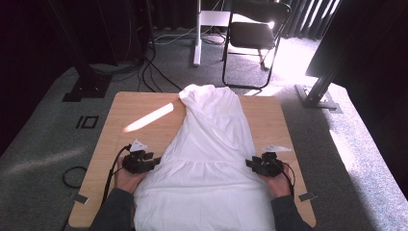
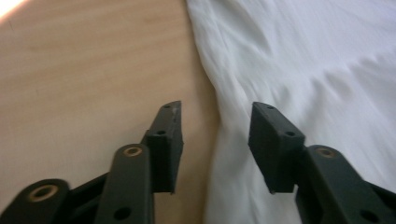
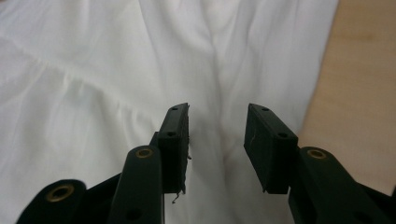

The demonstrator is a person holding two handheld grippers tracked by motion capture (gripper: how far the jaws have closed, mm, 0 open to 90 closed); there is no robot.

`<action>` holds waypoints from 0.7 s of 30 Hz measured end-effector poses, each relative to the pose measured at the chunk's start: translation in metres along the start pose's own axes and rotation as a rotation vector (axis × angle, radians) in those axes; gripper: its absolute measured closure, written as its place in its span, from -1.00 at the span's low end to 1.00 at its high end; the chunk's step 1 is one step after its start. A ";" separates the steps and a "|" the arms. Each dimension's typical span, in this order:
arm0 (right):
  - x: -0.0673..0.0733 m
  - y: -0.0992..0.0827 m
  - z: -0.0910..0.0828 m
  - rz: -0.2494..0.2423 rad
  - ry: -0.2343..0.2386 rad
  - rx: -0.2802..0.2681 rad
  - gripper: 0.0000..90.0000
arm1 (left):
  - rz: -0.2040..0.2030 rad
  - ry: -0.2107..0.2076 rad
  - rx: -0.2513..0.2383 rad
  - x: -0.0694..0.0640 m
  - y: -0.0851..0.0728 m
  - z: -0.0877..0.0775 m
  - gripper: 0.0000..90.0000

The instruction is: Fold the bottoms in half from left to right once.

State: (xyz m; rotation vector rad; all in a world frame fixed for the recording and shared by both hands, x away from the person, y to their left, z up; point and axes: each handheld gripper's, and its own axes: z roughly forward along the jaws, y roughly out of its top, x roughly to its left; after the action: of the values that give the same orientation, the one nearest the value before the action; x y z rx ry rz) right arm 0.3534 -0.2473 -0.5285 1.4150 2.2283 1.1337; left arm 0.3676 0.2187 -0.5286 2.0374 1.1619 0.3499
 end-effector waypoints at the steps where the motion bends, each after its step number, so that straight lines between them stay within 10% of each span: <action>1: 0.001 0.006 0.004 -0.007 -0.004 -0.008 0.31 | -0.004 -0.003 0.009 0.001 0.003 0.007 0.14; 8: 0.012 0.023 0.045 -0.051 0.019 0.090 0.41 | -0.038 -0.038 0.036 0.001 0.011 0.037 0.05; 10: 0.018 0.022 0.048 -0.076 0.011 0.120 0.73 | -0.022 -0.105 0.063 0.000 0.014 0.040 0.56; 13: 0.024 0.026 0.037 -0.113 -0.052 0.096 0.95 | 0.042 -0.077 0.073 -0.006 0.015 0.038 1.00; 18: 0.016 0.038 -0.008 -0.097 -0.151 -0.055 0.98 | -0.011 -0.093 -0.082 -0.010 0.020 0.002 1.00; 21: 0.003 0.036 -0.019 -0.059 -0.183 -0.089 0.97 | 0.004 -0.139 -0.086 -0.019 0.023 -0.001 1.00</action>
State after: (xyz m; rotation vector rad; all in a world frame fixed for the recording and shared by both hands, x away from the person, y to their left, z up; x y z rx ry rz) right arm 0.3635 -0.2459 -0.4891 1.3508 2.0540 1.0267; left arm 0.3706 0.1971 -0.5089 1.9571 1.0406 0.2518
